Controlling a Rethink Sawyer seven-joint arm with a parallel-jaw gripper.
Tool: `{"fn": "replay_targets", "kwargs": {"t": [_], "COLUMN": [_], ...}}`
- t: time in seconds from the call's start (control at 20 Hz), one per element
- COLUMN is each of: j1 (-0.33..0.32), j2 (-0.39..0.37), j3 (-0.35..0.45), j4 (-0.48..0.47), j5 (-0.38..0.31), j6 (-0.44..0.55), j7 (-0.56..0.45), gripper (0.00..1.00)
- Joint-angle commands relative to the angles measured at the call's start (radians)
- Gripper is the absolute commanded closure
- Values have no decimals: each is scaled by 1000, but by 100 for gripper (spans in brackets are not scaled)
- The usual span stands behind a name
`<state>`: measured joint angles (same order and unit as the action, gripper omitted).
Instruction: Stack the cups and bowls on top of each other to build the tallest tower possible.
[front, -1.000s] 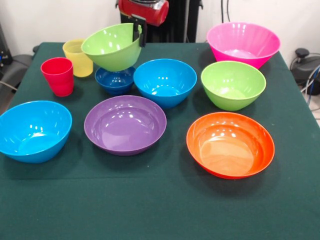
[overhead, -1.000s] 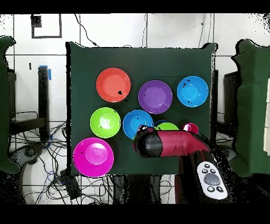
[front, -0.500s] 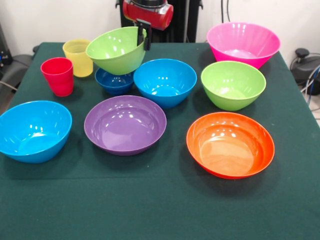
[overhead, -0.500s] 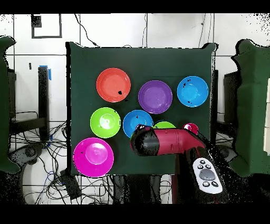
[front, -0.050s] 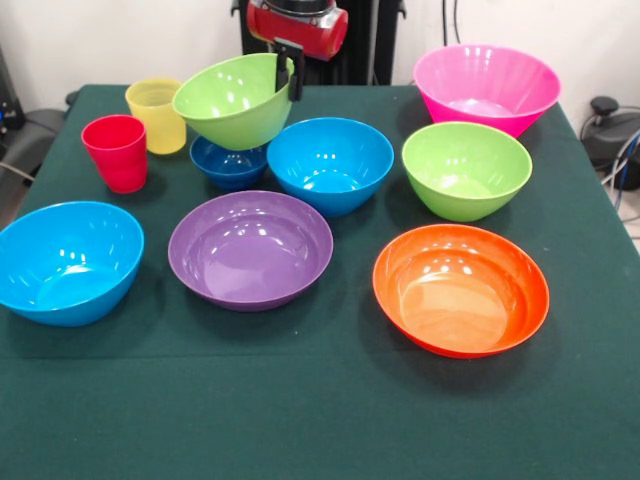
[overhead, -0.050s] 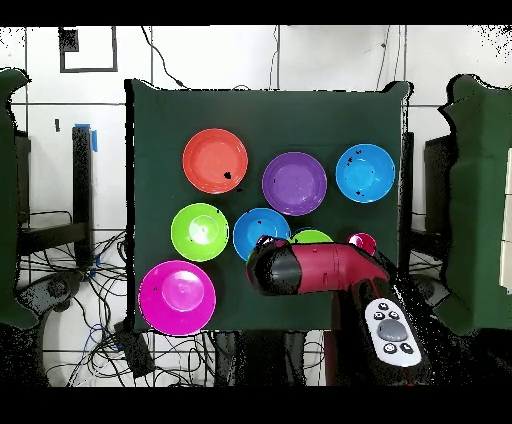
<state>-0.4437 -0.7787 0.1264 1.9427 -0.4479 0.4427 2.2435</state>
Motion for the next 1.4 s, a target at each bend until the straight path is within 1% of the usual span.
{"fn": "replay_targets", "kwargs": {"t": [0.05, 0.45, 1.0, 1.4], "j1": [9, 4, -9, -16], "j2": [40, 48, 49, 67], "j3": [29, 35, 41, 40], "j4": [-46, -55, -45, -49], "j5": [-32, -30, -36, -49], "j6": [-4, 4, -10, -28], "j7": [-8, -17, -26, -26], "gripper": [100, 100, 100, 100]}}
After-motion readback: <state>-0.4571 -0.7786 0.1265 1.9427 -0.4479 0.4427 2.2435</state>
